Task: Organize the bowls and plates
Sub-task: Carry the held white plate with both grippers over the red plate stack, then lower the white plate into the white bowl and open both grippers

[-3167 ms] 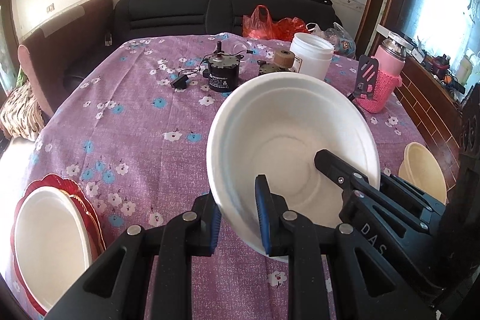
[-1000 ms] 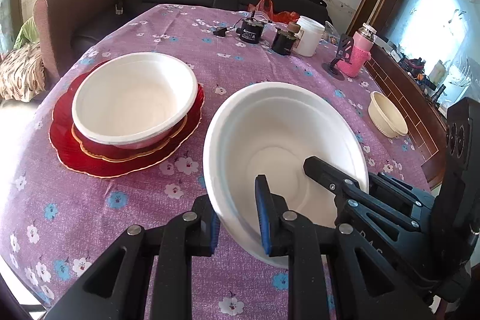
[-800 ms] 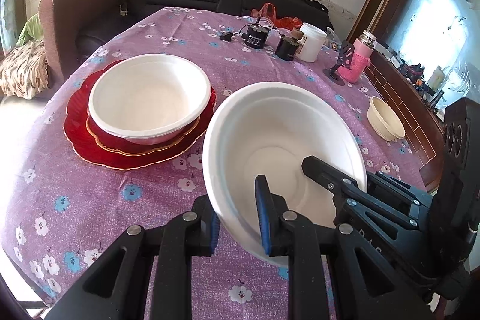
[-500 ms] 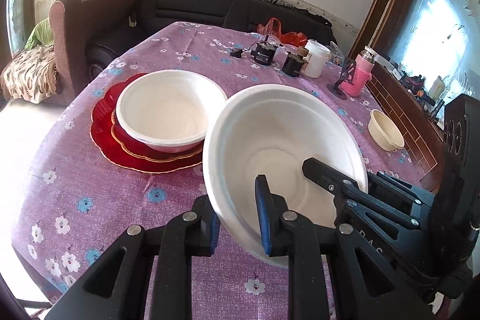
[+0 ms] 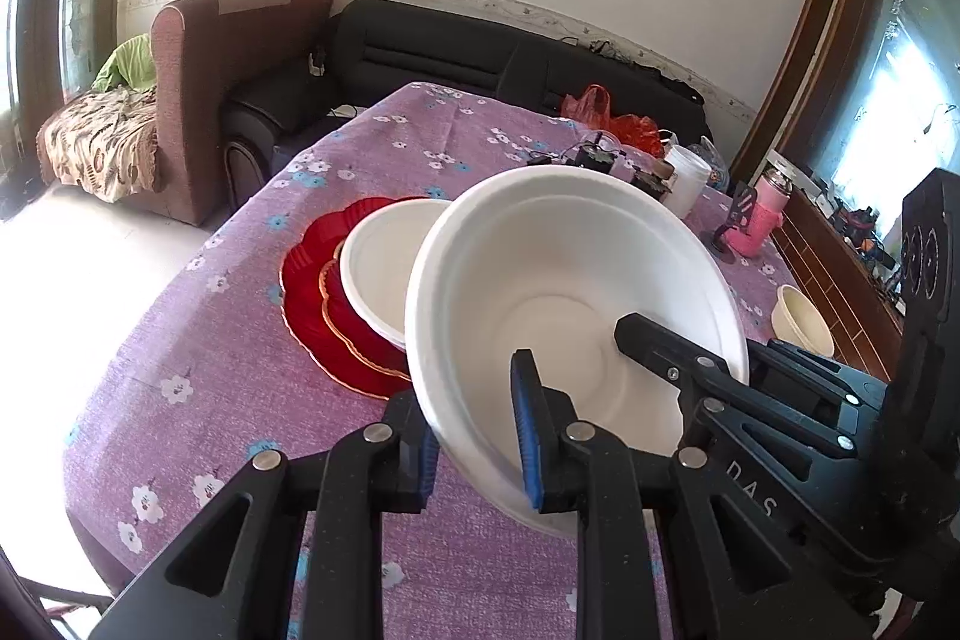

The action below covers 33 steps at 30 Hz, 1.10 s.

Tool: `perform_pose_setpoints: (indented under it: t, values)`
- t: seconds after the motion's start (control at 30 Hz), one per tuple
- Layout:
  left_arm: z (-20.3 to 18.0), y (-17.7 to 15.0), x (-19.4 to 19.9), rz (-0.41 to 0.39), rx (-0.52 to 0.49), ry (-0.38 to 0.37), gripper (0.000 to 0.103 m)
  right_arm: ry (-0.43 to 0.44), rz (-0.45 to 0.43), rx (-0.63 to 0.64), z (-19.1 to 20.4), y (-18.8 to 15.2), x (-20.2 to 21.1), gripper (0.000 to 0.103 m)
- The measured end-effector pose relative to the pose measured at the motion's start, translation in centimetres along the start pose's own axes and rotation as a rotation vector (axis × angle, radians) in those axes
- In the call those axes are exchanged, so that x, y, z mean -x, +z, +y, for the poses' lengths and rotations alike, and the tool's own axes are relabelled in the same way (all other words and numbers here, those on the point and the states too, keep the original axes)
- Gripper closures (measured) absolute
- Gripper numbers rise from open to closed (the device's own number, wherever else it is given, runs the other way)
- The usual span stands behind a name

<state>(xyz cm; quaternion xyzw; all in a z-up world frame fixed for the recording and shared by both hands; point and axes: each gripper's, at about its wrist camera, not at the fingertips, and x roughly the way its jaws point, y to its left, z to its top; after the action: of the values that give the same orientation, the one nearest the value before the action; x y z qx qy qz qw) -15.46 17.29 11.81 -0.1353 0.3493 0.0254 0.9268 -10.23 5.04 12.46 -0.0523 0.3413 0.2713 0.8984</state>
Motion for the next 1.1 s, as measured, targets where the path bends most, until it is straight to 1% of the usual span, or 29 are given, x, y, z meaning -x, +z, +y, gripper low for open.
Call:
perform_pose_setpoints:
  t: [0.27, 0.43, 0.63, 0.77, 0.9, 1.0, 1.1]
  values:
    - [2.0, 3.9, -2.4, -0.017, 0.004, 0.064, 0.082, 0.002, 0.017, 0.023, 1.5, 4.1, -3.4, 0.088]
    - [3.1, 5.4, -5.8, 0.028, 0.001, 0.099, 0.082, -0.006, 0.062, 0.010, 1.2, 5.3, -6.5, 0.088]
    - [4.6, 5.9, -10.4, 0.110, 0.023, 0.109, 0.082, 0.007, 0.129, -0.019, 0.4, 5.0, -10.6, 0.088]
    - [5.0, 5.8, -12.4, 0.136, 0.026, 0.120, 0.082, -0.001, 0.160, -0.037, -0.3, 4.7, -12.8, 0.088]
    - [5.2, 5.7, -13.8, 0.154, 0.025, 0.135, 0.082, 0.006, 0.176, -0.052, -1.0, 4.5, -14.4, 0.088]
    - [5.0, 5.9, -14.3, 0.140, 0.010, 0.154, 0.082, 0.006, 0.175, -0.058, -1.2, 4.3, -15.2, 0.088]
    - [5.0, 6.1, -14.5, 0.137, 0.010, 0.155, 0.082, 0.010, 0.174, -0.073, -1.5, 4.3, -15.4, 0.088]
